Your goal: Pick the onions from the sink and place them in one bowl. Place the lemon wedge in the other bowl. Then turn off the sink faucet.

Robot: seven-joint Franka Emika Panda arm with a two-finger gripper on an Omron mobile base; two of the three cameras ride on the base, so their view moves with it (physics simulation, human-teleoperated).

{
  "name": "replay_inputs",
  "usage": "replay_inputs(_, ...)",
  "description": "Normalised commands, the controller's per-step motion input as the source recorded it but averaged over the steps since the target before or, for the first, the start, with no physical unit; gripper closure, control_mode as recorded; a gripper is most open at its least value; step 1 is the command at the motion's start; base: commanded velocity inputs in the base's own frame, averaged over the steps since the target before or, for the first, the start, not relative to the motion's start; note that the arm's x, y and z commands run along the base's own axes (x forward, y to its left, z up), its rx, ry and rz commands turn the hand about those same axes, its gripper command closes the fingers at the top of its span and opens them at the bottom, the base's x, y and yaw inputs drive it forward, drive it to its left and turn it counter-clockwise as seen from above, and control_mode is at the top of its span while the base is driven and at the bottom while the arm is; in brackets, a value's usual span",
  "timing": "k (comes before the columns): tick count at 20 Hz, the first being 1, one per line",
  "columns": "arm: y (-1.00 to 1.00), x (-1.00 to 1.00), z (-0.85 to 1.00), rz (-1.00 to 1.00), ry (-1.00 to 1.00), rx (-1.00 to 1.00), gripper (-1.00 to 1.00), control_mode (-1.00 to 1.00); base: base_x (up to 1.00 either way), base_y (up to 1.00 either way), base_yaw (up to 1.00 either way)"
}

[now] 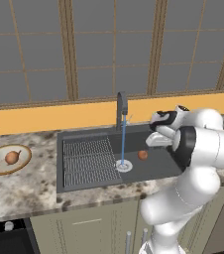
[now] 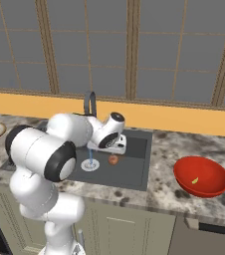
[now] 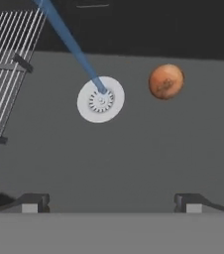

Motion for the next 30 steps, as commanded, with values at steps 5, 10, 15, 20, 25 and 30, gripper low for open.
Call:
replay_inputs(5,0.0,0.31,-0.34,0.06,0.02,0.0,-1.0,-1.0,0.0,0.0,0.0)
replay_inputs(10,0.0,0.32,-0.31,0.0,-0.01,0.0,-1.0,-1.0,0.0,0.0,0.0)
replay_inputs(15,0.0,0.36,-0.44,0.0,-0.07,0.0,-1.0,-1.0,0.0,0.0,0.0)
replay_inputs(20,0.0,0.42,-0.46,0.0,-0.09,0.0,-1.0,-1.0,0.0,0.0,0.0)
replay_inputs(25,0.0,0.42,-0.38,0.0,-0.03,0.0,-1.0,-1.0,0.0,0.0,0.0)
replay_inputs(30,0.0,0.45,-0.33,0.0,0.0,0.0,-1.0,-1.0,0.0,0.0,0.0)
